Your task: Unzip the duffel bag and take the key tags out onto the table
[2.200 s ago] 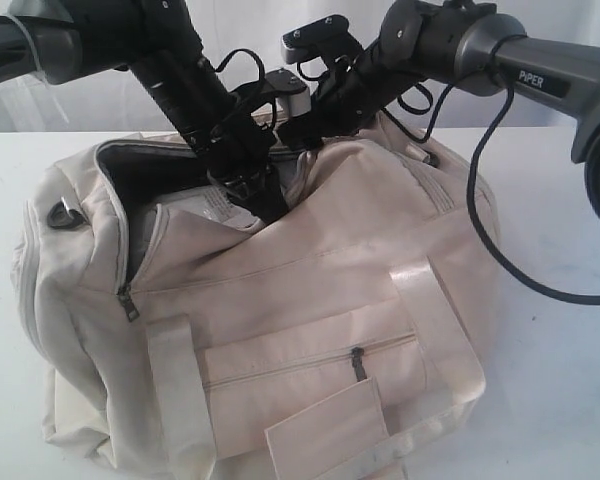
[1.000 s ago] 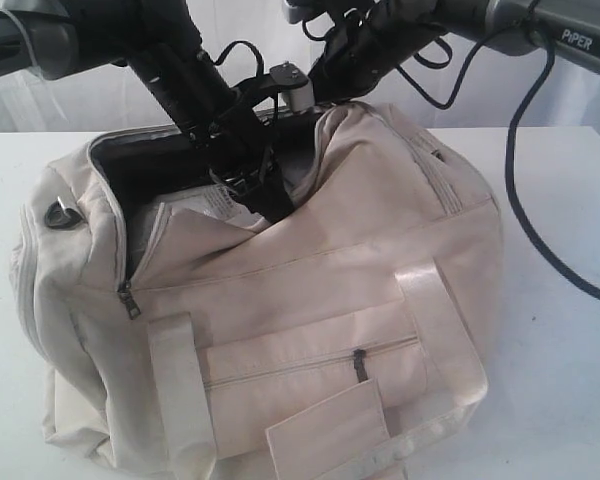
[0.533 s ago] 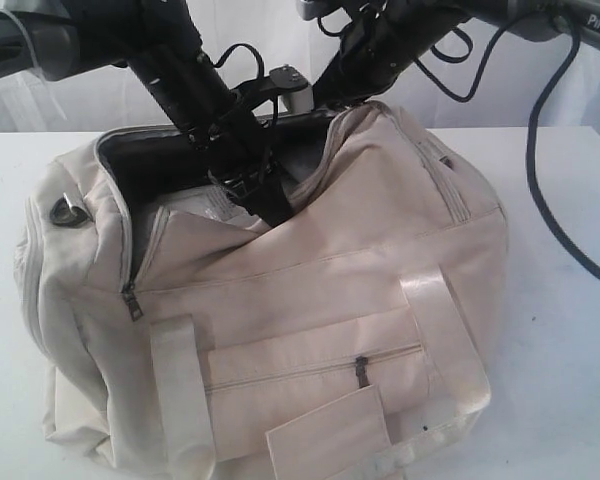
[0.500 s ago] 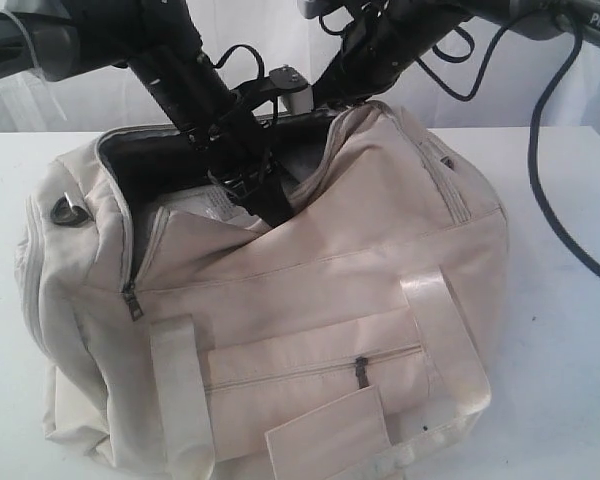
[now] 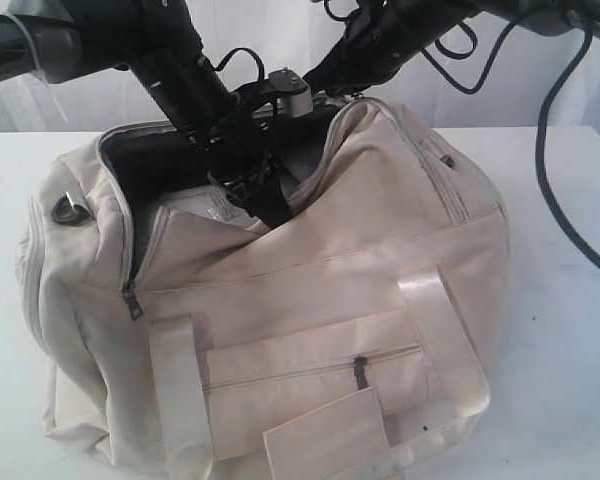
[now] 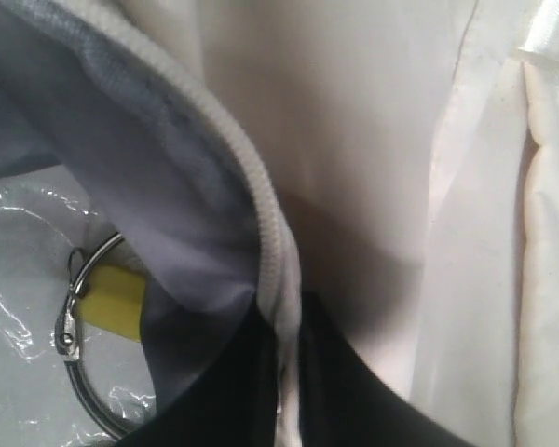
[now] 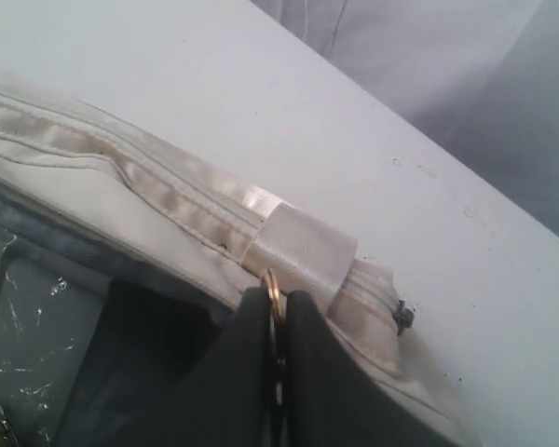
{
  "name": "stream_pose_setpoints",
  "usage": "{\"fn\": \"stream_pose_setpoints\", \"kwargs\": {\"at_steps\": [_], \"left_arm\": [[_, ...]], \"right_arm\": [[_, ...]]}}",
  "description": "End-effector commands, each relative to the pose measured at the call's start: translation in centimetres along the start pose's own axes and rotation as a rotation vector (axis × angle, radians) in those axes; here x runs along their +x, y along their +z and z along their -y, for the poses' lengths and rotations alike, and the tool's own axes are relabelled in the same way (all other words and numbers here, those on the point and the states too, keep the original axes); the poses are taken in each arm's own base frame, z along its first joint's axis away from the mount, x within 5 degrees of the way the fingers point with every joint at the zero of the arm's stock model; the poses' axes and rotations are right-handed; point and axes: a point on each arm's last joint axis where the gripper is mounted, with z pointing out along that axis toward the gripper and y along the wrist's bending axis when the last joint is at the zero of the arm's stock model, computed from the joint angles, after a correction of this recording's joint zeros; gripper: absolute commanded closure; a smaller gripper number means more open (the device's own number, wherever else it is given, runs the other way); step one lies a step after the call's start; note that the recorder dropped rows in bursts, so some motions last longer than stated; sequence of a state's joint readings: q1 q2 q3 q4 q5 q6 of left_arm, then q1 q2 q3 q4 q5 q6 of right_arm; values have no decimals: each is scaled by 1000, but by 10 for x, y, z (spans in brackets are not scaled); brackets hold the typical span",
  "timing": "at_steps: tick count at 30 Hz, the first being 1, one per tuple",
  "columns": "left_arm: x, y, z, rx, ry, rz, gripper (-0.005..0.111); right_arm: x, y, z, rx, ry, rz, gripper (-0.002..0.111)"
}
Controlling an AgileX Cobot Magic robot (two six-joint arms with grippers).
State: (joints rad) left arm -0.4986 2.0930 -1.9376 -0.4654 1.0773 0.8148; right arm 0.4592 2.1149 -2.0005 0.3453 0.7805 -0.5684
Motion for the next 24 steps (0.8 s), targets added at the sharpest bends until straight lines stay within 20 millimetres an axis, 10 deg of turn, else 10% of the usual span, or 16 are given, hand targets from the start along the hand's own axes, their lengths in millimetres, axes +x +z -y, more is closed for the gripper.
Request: {"fn": "stream_pose_setpoints", "kwargs": {"at_steps": [1, 12, 24], "left_arm": [[0, 0, 4, 23, -14, 3, 107], [-1, 0, 4, 26, -13, 7, 107], [-1, 0, 4, 26, -13, 7, 107]], "right_arm": [[-3, -8, 8, 23, 5, 35, 106], [1, 0, 8, 11, 23, 26, 91], [19, -2, -6, -149, -19, -178, 108]]}}
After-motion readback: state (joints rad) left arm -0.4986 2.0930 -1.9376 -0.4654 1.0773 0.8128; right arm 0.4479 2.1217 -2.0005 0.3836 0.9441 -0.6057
